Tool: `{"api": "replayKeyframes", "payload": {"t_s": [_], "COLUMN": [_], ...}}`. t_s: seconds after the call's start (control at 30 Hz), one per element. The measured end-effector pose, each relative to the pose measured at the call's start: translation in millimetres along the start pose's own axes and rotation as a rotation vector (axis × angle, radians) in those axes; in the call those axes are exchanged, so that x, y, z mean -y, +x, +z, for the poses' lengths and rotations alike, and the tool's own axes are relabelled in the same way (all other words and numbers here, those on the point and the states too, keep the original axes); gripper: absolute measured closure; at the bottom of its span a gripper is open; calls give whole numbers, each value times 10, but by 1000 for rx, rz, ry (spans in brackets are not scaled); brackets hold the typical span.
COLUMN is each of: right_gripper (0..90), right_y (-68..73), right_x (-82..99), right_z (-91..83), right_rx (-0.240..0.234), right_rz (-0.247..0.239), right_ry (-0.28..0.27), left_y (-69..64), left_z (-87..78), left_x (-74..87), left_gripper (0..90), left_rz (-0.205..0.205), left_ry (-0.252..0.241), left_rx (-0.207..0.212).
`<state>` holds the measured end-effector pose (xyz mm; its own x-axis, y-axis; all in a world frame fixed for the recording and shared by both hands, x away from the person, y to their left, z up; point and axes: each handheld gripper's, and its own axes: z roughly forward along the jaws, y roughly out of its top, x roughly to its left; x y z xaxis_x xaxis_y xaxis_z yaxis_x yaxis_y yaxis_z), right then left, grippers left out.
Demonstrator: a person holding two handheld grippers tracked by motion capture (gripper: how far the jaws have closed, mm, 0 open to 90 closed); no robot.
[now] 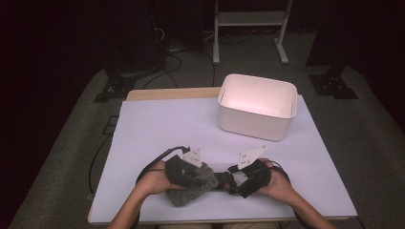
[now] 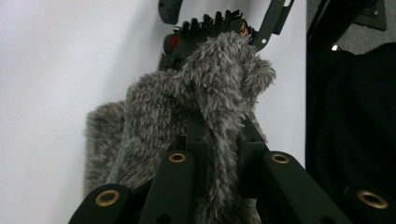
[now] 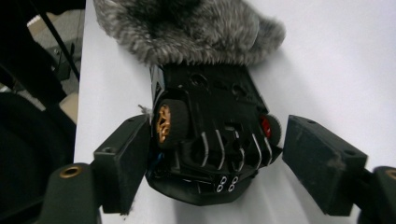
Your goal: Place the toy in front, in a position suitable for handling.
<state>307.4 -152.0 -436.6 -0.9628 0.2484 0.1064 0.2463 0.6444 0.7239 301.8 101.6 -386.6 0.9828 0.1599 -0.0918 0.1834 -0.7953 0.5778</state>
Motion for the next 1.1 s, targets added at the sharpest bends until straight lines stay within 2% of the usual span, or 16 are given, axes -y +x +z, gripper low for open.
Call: {"api": "replayKeyframes", "payload": {"t_s": [0.07,0.1,0.17,0.43,0.47,0.63,0.8,0.9,0.97,1.07,1.1], "right_gripper": [203,187,197,211,218,229,231,231,232,231,230], "right_y": [6,26,46,41,62,84,145,159,165,145,138], "right_x": [7,21,33,92,115,115,107,104,103,108,111], "right_z": [18,63,106,139,159,161,156,158,158,160,163], "right_rx": [-8,-17,-21,-28,-7,8,62,78,112,108,97], "right_rz": [-2,-8,-21,-26,-52,-61,-103,-100,-102,-97,-82], "right_ry": [9,29,47,71,78,73,70,65,59,58,62], "left_y": [-12,-34,-48,-24,-13,-8,21,43,92,140,147], "left_z": [15,66,122,109,105,106,84,79,75,70,76], "left_x": [5,9,17,45,42,31,0,-15,-40,-87,-109], "left_gripper": [794,794,792,783,782,778,778,769,769,769,769], "left_rz": [0,8,9,-10,-11,-8,-12,-17,-22,-29,-29], "left_ry": [11,38,50,18,15,15,14,14,15,5,2], "left_rx": [7,4,9,15,15,10,-9,-17,-32,-40,-38]}}
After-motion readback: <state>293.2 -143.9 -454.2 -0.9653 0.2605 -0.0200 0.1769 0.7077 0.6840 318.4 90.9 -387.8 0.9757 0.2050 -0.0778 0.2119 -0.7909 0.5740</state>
